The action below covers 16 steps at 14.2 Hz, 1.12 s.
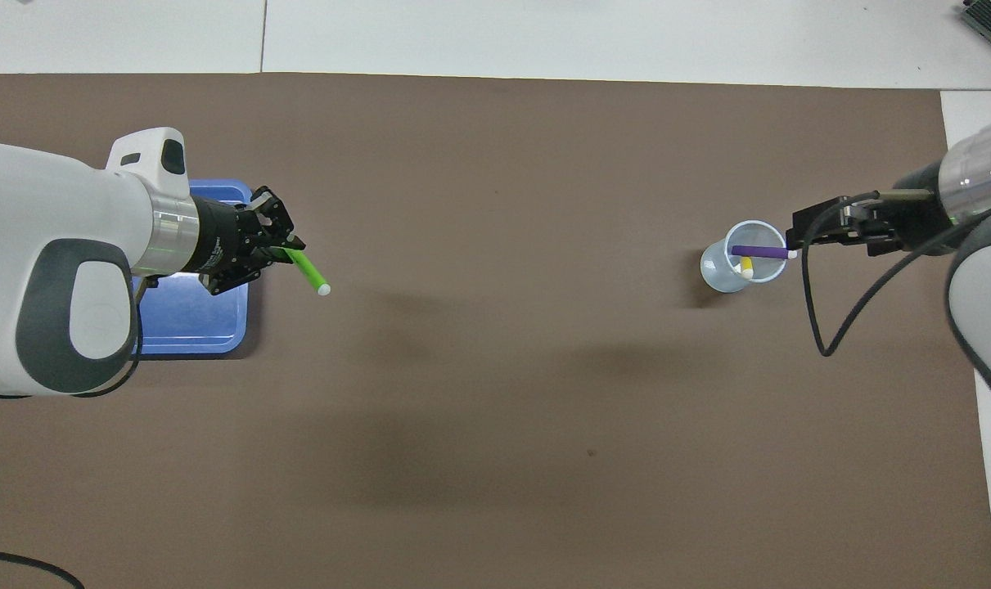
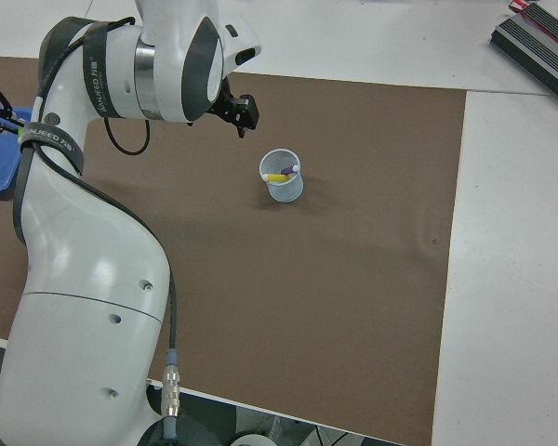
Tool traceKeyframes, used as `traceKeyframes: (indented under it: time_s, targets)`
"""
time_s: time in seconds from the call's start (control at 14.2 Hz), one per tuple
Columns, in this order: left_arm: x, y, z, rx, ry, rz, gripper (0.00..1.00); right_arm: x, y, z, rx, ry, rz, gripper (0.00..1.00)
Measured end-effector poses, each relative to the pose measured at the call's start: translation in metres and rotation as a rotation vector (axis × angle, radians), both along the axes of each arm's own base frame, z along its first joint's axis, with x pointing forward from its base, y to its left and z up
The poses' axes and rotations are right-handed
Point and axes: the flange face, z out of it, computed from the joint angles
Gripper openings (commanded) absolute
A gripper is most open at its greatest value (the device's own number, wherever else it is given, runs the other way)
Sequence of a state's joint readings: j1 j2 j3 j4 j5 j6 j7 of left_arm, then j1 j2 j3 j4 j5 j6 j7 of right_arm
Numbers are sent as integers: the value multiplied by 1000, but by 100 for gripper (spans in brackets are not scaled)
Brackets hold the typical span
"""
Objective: Right arm passes pens to left for tray arrangement
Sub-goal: 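Carry the green pen to the tray while the right gripper withdraws, then lower the green pen into the tray and open the left gripper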
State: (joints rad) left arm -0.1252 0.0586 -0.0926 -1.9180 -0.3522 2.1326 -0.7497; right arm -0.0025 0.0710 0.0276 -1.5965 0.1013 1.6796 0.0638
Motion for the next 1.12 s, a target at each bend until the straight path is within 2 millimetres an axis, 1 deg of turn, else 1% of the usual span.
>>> traceKeyframes:
  time_s: [0.07, 0.21, 0.28, 0.35, 0.49, 0.63, 0.7, 0.84, 0.98, 1.12]
  targets:
    - [1, 8, -1, 46, -28, -75, 0, -1, -5, 0, -14, 3, 6, 100]
    - [4, 27, -4, 123, -79, -231, 0, -1, -5, 1, -24, 2, 10, 100]
    - [7, 40, -7, 153, -103, -319, 0, -2, -6, 2, -29, 1, 10, 100]
    - [9, 55, -12, 182, -121, -405, 0, -2, -8, 3, -32, -1, 6, 100]
    - [14, 83, -24, 216, -137, -524, 0, -2, -22, 3, -35, -1, -17, 100]
    - [20, 99, -40, 250, -134, -576, 0, -3, -34, 3, -35, 1, -37, 100]
    - [24, 103, -52, 295, -123, -615, 0, -3, -37, 3, -35, 6, -41, 100]
    - [31, 101, -80, 366, -100, -689, 0, -5, -35, 4, -50, 10, -35, 100]
    - [38, 100, -104, 379, -97, -720, 0, -6, -34, 5, -57, 12, -29, 100]
    - [41, 103, -123, 379, -97, -743, 0, -7, -34, 4, -58, 15, -31, 100]
